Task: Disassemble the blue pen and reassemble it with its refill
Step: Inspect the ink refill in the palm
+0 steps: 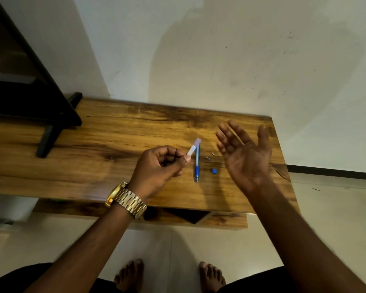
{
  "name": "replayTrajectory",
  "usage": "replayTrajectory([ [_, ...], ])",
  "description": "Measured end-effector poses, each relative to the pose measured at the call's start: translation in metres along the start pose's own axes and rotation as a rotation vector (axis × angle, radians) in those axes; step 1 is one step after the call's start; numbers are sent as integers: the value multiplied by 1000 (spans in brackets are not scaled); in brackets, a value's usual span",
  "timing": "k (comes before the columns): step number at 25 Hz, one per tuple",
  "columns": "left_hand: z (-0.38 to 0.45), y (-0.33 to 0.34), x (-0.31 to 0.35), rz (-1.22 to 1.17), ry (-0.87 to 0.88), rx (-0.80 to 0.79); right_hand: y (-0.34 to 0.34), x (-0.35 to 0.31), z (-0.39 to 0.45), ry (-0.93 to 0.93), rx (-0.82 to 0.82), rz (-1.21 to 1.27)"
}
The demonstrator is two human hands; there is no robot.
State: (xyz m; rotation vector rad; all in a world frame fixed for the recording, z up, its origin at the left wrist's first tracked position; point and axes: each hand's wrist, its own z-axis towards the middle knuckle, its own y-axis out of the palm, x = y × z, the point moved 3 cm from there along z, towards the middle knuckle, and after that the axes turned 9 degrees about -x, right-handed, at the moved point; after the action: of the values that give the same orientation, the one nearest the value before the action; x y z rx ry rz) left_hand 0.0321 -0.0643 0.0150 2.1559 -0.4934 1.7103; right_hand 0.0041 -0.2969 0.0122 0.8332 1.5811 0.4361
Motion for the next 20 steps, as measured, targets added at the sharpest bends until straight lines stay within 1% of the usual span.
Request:
replayTrajectory([
  [1, -4, 9, 6, -5, 7, -38, 7, 6, 3, -4, -70, 182],
  [2, -8, 17, 12, 1, 16, -67, 12, 13, 5, -7, -125, 300],
  [3, -12, 24, 17, 15, 21, -75, 17, 21, 6, -9, -169, 379],
  [5, -20, 32, 28, 100, 22, -18, 29, 36, 4, 6, -236, 472],
  [7, -26, 39, 37, 325, 74, 67, 31, 41, -1, 11, -276, 515],
  [9, -30, 48, 46, 577, 192, 147, 28, 43, -4, 10, -305, 554],
  [10, -30, 54, 49, 659, 240, 170, 26, 43, -6, 8, -305, 565],
  [13, -27, 65, 55, 752, 303, 189, 21, 40, -6, 1, -292, 584],
  [20, -25, 71, 56, 829, 407, 217, 15, 33, -3, -27, -278, 628],
])
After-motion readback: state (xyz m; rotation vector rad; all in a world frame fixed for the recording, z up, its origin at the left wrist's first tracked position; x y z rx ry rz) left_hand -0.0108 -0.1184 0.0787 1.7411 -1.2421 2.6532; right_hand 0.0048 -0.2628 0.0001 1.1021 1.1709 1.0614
